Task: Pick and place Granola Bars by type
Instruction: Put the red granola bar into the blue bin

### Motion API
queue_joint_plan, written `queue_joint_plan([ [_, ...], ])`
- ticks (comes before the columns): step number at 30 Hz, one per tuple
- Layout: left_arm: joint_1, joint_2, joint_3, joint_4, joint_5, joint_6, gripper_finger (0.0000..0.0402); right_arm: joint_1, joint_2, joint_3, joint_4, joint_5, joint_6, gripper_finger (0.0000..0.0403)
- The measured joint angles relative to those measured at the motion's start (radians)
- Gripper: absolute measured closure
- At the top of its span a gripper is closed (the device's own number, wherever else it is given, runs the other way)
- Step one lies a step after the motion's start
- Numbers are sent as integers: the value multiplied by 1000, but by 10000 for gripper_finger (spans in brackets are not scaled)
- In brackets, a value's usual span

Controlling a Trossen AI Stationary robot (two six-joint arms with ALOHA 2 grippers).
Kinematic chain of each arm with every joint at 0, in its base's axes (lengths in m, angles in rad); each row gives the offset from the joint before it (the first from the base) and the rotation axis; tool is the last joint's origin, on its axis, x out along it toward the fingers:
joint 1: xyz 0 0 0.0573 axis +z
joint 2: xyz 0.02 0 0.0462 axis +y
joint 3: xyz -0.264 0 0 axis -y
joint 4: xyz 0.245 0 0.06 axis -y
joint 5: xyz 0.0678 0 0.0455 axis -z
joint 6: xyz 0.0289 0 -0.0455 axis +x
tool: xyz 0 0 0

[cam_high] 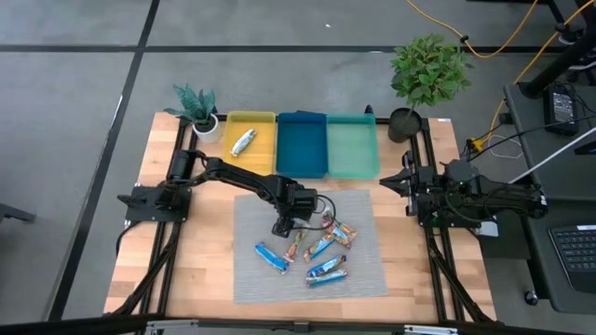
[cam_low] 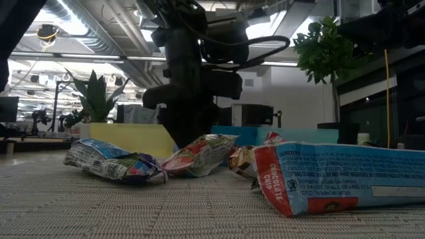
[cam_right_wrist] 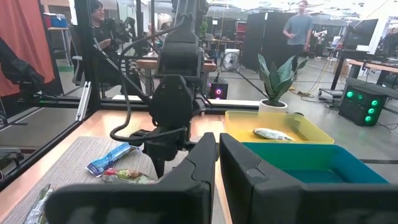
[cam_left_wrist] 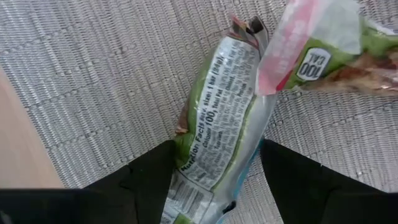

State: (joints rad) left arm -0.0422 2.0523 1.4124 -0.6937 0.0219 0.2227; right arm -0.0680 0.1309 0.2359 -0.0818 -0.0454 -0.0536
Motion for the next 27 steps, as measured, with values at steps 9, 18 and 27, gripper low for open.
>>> queue_joint_plan([
  [9,-1,1,0,-2,3,-46,224,0,0,0,0,0,-3,375],
  [18,-1,1,4,-15,-4,-91,316,0,0,0,0,0,-3,375],
  [27,-1,-17,117,-216,-49,-94,356,0,0,0,0,0,-3,375],
])
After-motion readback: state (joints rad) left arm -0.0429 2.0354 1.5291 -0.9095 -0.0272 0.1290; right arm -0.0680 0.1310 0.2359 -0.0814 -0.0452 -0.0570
